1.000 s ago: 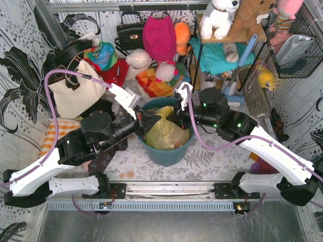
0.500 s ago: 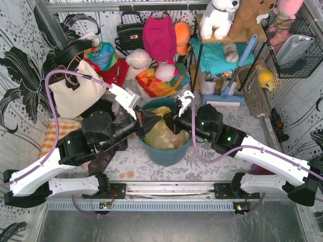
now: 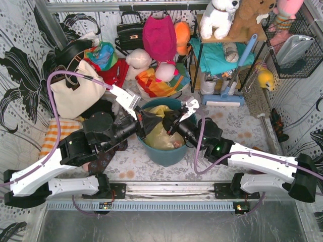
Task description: Tie the trash bag
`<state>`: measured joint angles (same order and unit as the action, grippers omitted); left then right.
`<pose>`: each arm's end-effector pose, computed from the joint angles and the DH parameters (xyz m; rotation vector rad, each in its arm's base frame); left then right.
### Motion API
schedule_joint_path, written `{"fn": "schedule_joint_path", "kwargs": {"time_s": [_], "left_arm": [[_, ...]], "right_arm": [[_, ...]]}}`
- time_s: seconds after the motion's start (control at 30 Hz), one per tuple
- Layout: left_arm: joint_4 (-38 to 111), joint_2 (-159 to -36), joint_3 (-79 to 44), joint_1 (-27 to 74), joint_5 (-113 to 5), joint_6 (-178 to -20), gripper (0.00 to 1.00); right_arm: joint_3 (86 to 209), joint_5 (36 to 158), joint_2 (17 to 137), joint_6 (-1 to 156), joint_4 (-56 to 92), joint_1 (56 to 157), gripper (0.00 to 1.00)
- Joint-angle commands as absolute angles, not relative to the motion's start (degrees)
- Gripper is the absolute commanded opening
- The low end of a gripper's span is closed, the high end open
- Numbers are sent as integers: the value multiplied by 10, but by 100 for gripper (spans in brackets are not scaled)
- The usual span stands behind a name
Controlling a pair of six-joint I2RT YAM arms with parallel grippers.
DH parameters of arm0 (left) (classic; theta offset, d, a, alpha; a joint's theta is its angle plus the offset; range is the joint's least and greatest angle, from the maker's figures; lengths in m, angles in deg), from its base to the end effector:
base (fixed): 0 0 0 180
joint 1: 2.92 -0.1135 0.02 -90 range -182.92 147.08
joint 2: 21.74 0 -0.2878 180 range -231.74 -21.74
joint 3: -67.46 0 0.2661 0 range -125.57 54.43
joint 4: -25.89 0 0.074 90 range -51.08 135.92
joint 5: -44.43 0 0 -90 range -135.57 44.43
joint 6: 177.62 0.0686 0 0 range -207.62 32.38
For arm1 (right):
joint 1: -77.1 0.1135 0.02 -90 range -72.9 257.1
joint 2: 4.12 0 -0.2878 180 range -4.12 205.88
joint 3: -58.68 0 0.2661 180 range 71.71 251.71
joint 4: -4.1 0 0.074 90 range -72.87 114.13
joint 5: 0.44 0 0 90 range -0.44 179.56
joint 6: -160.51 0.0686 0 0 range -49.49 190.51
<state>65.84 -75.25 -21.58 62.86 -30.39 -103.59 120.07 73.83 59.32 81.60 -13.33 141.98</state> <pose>0.1006 -0.1798 0.4887 0.5274 1.6356 -0.8614 0.1409 0.2567 0.3985 -0.3931 1.3168 0.9448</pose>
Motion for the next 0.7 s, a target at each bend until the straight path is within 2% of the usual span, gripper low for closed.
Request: {"fn": "schedule_joint_path", "kwargs": {"time_s": [0.0,0.33,0.67], "left_arm": [[626,-742,-205,625,-309,-1049,0],[625,-720,-189,625,-309,-1063,0],[623,-706,-176,625,-317,-1073,0]], "right_arm": [[1170,684,619,793,-302,1444,0],[1146,629,694,718,-491,1481,0],[1158,534,759,643,-596,1500,0]]}}
